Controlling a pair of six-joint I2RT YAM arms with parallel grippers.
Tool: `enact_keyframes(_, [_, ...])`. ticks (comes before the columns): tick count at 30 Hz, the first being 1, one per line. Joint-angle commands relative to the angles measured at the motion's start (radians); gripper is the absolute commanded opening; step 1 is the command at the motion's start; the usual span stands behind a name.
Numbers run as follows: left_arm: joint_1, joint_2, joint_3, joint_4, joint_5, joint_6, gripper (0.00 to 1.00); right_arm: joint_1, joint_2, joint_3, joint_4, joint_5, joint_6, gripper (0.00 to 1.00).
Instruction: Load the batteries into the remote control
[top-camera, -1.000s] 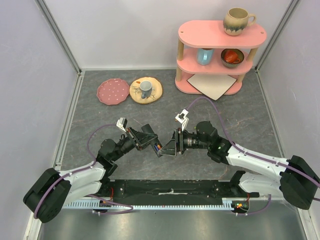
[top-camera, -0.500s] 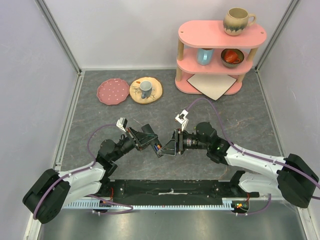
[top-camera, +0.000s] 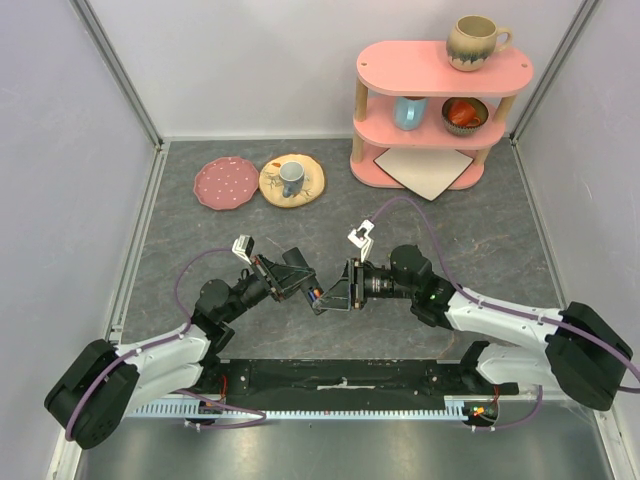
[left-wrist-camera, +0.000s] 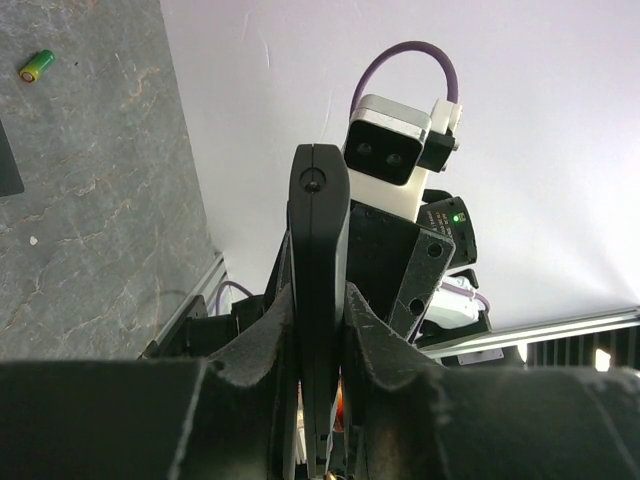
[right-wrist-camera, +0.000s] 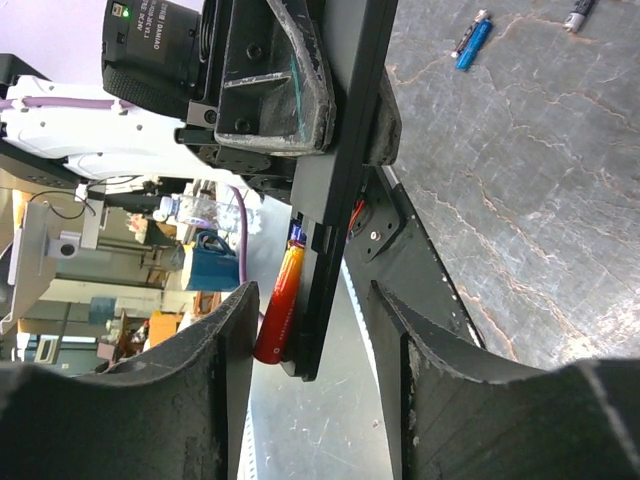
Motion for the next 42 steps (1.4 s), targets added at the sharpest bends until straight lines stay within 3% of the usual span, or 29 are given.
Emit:
enact_keyframes(1, [-0.010,-0.020,0.020,0.071,0.018,-0.029,0.02,0.001,0.027,-0.015,0.100,-0.018,0.039,0.53])
enact_keyframes(21, [-0.018,-0.023,0.019,0.065,0.021,-0.013,0.02,-0.001,0.093,-0.031,0.235,-0.041,0.136,0.35])
enact_keyframes(32, [-0.021,-0.020,0.022,0.059,0.021,0.002,0.02,0.001,0.115,-0.020,0.246,-0.050,0.148,0.18])
enact_keyframes(35, [-0.021,-0.022,0.020,0.054,0.026,0.011,0.02,0.001,0.106,-0.016,0.238,-0.050,0.148,0.31])
enact_keyframes(36, [-0.021,-0.022,0.020,0.050,0.028,0.016,0.02,0.001,0.103,-0.012,0.226,-0.050,0.148,0.45])
enact_keyframes(37, [-0.021,-0.025,0.019,0.044,0.028,0.019,0.02,-0.001,0.100,-0.008,0.220,-0.049,0.145,0.51])
enact_keyframes(39, [-0.021,-0.028,0.017,0.036,0.028,0.028,0.02,0.001,0.094,0.001,0.203,-0.049,0.145,0.59])
enact_keyframes(42, [-0.022,-0.035,0.014,0.028,0.026,0.033,0.02,0.001,0.084,0.015,0.180,-0.041,0.136,0.62])
